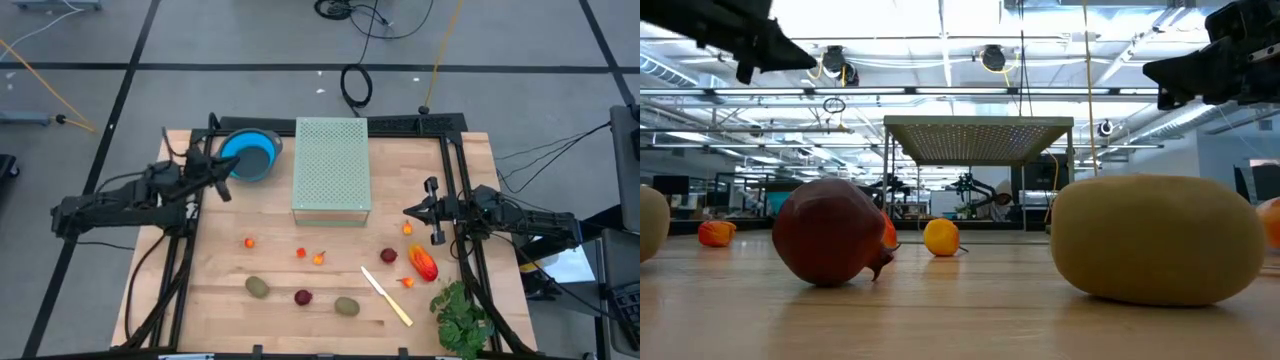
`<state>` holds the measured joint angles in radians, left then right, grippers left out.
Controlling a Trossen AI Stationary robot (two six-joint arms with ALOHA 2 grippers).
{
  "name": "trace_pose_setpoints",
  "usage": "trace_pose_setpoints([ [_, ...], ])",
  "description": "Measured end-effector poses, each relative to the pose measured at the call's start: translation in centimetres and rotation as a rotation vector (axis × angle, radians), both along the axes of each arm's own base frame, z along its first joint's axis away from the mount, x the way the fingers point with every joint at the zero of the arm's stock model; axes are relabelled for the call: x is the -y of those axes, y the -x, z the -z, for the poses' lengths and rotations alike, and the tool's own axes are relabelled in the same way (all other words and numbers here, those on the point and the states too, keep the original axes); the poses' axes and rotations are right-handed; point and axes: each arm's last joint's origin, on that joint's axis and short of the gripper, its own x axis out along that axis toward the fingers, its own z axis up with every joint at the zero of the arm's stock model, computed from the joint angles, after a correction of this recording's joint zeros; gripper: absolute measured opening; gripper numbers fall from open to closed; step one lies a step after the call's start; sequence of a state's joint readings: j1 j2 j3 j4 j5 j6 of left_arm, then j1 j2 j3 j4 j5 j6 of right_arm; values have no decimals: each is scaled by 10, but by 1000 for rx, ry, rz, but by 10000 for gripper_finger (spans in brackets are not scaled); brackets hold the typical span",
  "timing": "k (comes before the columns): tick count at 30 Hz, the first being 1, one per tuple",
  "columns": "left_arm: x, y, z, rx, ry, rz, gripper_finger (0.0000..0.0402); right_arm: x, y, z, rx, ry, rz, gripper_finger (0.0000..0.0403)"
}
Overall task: Pick & Place Fruit
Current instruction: Put the blue strainer bowl on the shelf
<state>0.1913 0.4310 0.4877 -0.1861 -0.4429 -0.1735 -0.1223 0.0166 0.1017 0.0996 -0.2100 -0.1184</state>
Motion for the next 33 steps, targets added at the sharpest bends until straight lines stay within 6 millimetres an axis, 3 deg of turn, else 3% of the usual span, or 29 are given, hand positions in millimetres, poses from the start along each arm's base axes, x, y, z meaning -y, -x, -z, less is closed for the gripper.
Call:
trace_pose_setpoints([
  [8,-13,-35,-26,-147,97,-60,17,0,0,0,1,6,1,0],
  [18,-50,-67,-43,-363,244,-126,17,0,0,0,1,6,1,0],
  [26,-90,-72,-48,-414,459,-194,17,0,0,0,1,6,1,0],
  [33,-126,-62,-33,-471,633,-277,17,0,0,0,1,6,1,0],
])
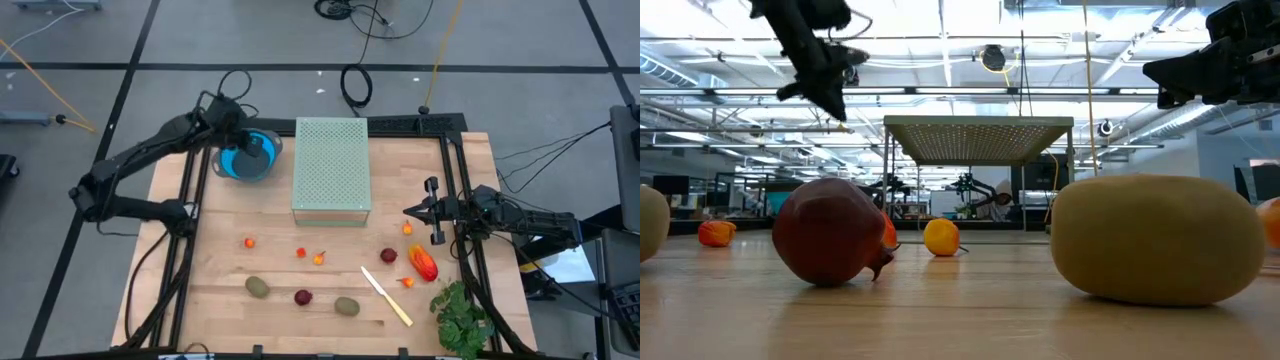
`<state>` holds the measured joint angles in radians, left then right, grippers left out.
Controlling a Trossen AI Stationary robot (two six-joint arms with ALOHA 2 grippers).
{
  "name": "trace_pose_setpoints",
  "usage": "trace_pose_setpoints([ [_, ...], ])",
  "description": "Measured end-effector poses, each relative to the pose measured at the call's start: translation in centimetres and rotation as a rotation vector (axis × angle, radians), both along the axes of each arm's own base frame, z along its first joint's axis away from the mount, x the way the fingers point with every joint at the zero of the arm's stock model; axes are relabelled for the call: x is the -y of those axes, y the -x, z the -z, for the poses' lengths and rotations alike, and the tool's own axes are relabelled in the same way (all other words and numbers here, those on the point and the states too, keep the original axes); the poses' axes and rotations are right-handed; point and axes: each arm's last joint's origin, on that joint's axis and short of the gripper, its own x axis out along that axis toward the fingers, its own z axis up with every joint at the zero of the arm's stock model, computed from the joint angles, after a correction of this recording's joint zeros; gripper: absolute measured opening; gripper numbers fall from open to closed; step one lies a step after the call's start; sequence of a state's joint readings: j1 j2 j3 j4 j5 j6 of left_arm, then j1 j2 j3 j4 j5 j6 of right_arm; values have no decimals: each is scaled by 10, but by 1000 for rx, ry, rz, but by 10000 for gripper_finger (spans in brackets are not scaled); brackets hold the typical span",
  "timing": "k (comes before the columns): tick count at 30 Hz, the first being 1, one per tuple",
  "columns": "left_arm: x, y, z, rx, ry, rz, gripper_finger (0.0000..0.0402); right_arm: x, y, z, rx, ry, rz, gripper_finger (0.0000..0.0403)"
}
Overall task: Pick & Place Fruit
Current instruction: Put the blue strainer bowl on the shelf
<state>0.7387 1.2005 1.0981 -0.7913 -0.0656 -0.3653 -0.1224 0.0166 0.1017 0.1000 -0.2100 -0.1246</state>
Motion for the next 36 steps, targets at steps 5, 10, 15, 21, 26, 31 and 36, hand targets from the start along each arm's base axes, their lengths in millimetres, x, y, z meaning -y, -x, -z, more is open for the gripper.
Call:
trace_pose_setpoints([
  [5,-21,10,13,-53,75,-37,17,0,0,0,0,0,0,0],
  [10,-38,21,22,-96,85,-122,17,0,0,0,0,0,0,0],
  [15,-52,34,26,-118,95,-173,17,0,0,0,0,0,0,0],
  [21,-64,49,30,-119,114,-237,17,0,0,0,0,0,0,0],
  [26,-66,53,30,-88,135,-188,17,0,0,0,0,0,0,0],
  [31,-65,51,29,-70,144,-196,17,0,0,0,-1,0,0,0],
  [36,-64,48,29,-66,147,-181,30,0,0,0,-1,0,0,0],
])
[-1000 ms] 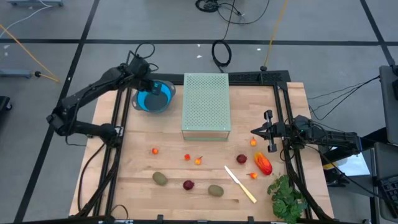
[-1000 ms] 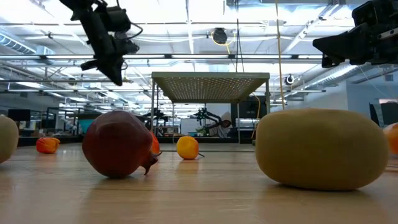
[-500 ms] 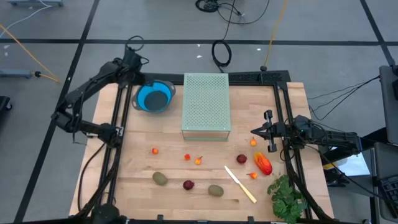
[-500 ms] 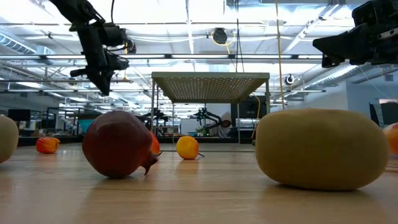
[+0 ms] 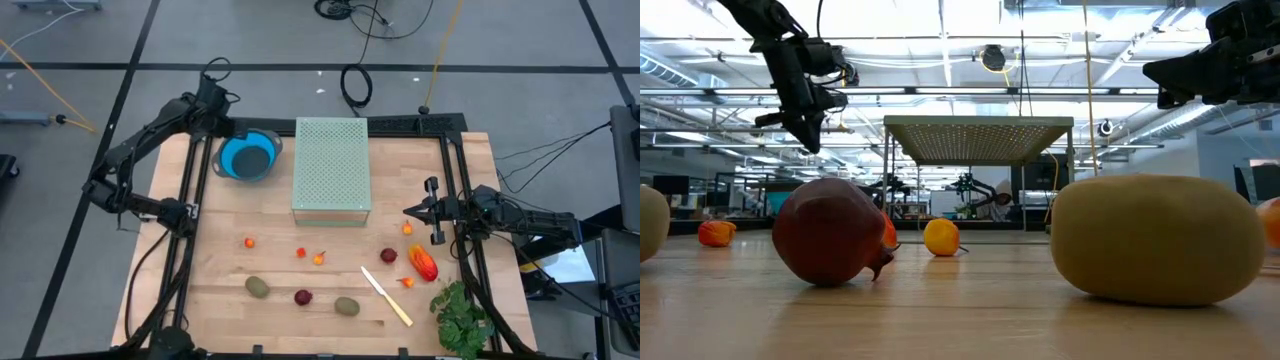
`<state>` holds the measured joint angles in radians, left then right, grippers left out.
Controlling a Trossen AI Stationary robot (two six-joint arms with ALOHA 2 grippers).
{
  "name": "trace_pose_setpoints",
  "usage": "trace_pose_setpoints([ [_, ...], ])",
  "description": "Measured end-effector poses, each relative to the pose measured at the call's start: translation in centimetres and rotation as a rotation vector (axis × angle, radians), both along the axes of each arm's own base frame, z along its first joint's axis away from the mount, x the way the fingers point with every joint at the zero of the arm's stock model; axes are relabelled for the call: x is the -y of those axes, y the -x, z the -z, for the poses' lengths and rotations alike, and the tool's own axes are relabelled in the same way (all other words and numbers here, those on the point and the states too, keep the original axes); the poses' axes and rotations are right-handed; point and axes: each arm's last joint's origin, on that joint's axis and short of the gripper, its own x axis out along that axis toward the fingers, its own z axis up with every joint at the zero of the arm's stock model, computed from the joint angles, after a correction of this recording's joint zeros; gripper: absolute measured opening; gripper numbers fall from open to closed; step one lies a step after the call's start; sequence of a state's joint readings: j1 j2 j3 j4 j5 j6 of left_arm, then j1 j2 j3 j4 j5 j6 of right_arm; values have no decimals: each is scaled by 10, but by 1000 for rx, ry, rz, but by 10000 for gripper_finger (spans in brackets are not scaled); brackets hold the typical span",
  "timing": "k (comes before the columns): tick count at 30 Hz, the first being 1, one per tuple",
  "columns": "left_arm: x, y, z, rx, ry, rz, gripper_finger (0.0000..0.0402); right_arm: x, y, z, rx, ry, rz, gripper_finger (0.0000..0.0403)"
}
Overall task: Pick & Place Fruit
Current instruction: Put the blue strainer bowl on the shelf
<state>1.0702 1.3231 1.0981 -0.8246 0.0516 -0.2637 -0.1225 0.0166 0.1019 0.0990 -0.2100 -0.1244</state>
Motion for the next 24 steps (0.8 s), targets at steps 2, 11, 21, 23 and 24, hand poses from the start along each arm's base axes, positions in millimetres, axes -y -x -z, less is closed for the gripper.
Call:
trace_pose_setpoints([
  [2,0,0,0,0,-3,-2,50,0,0,0,0,0,0,0],
  [11,-1,0,0,-12,-22,18,183,0,0,0,-1,0,0,0],
  [21,-2,2,0,-68,-52,18,262,0,0,0,-1,0,-1,0],
  [23,-3,2,-1,-67,-52,14,266,0,0,0,-2,0,0,0],
  [24,-3,3,0,-67,-52,13,266,0,0,0,-2,0,0,0],
])
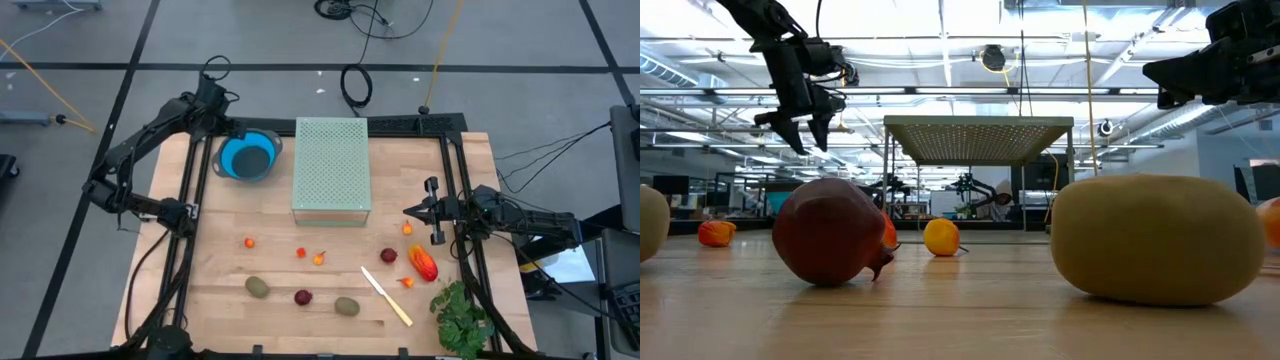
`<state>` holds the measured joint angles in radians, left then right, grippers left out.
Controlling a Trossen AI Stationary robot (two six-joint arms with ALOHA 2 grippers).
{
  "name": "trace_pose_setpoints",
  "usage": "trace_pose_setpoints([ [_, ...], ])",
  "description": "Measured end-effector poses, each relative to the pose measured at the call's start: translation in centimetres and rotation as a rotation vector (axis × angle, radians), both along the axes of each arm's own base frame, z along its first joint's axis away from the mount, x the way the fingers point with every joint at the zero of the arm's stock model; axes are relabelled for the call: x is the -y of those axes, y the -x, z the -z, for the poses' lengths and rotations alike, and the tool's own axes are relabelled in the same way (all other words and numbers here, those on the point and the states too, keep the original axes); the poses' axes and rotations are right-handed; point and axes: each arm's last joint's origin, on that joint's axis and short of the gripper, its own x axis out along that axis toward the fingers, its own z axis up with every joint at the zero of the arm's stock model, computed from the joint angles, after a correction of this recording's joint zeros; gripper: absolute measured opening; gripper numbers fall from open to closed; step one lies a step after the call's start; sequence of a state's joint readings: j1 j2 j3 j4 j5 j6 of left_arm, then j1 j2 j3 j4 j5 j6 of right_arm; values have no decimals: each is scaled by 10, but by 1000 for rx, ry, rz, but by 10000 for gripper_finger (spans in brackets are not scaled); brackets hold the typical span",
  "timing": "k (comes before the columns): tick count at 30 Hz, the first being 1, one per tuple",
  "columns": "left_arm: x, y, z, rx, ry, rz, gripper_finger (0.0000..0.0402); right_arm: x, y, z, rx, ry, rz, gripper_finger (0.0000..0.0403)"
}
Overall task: Pick & Place Fruit
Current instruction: Put the blue strainer bowl on the shelf
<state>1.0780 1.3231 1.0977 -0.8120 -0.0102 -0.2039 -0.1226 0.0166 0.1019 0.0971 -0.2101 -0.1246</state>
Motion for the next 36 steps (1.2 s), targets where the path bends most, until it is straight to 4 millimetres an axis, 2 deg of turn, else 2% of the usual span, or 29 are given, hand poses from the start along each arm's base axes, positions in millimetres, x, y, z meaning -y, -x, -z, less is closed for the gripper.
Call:
trace_pose_setpoints([
  [4,-3,-2,5,-10,18,2,267,0,0,0,-1,0,0,0],
  [16,-26,-13,49,-125,160,-44,267,0,0,0,-2,0,-1,0],
  [36,-43,-16,89,-227,261,-77,267,0,0,0,-4,-1,0,0],
])
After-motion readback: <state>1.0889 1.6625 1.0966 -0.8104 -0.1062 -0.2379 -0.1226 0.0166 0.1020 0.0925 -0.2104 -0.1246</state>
